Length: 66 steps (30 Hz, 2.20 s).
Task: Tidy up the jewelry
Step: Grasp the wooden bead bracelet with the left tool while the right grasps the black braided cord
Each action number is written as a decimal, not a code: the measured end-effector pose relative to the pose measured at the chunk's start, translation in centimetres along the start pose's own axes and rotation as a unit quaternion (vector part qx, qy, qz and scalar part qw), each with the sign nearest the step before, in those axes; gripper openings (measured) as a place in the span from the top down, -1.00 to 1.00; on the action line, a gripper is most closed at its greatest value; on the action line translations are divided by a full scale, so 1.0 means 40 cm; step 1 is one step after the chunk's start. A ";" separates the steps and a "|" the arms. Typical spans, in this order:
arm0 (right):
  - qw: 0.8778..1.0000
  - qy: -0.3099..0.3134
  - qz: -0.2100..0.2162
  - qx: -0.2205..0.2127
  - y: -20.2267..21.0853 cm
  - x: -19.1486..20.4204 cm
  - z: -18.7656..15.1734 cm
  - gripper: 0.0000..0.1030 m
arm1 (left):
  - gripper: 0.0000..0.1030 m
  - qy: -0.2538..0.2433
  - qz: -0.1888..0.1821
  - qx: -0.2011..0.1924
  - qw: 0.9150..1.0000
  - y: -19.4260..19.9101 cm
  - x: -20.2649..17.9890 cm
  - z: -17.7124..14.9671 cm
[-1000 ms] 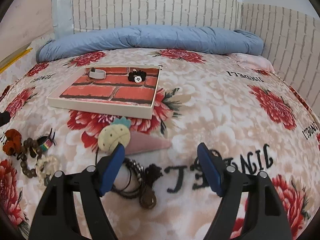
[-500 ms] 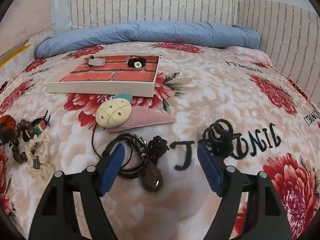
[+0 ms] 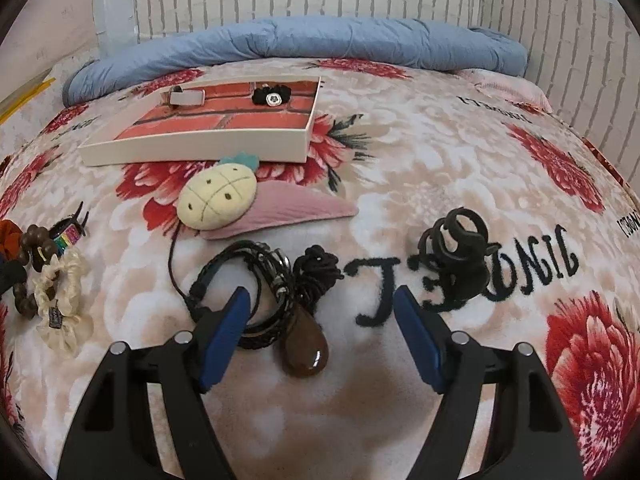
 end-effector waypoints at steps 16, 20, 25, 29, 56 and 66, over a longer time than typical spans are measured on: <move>1.000 -0.014 0.015 0.022 -0.029 -0.004 -0.002 -0.26 | -0.64 0.012 -0.020 0.028 0.999 -0.032 0.025 -0.008; 0.999 -0.009 0.007 0.031 -0.041 0.002 0.002 -0.21 | -0.49 0.021 -0.027 0.050 0.998 -0.060 0.029 -0.014; 1.000 -0.011 0.006 0.029 -0.042 0.001 0.003 -0.21 | -0.38 0.018 -0.027 0.055 0.998 -0.065 0.025 -0.018; 0.999 -0.019 0.010 0.025 -0.035 -0.005 -0.004 -0.18 | -0.29 0.011 -0.027 0.060 0.998 -0.067 0.020 -0.026; 0.999 0.009 0.037 0.014 -0.009 0.056 -0.007 0.66 | -0.16 0.021 -0.043 0.066 0.997 -0.072 0.018 -0.030; 0.999 0.009 0.043 -0.003 0.005 0.057 0.003 0.92 | 0.40 0.015 -0.056 0.062 0.996 -0.067 0.006 -0.030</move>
Point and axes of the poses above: each gripper's, at about its wrist camera, not at the fingertips, and y roughly against the way its jaws point, x to its left, z to its top, the point moved 8 cm from there along -y, roughly the way its jaws point, and after that the axes turned 10 degrees about z, right-handed, at the moved point
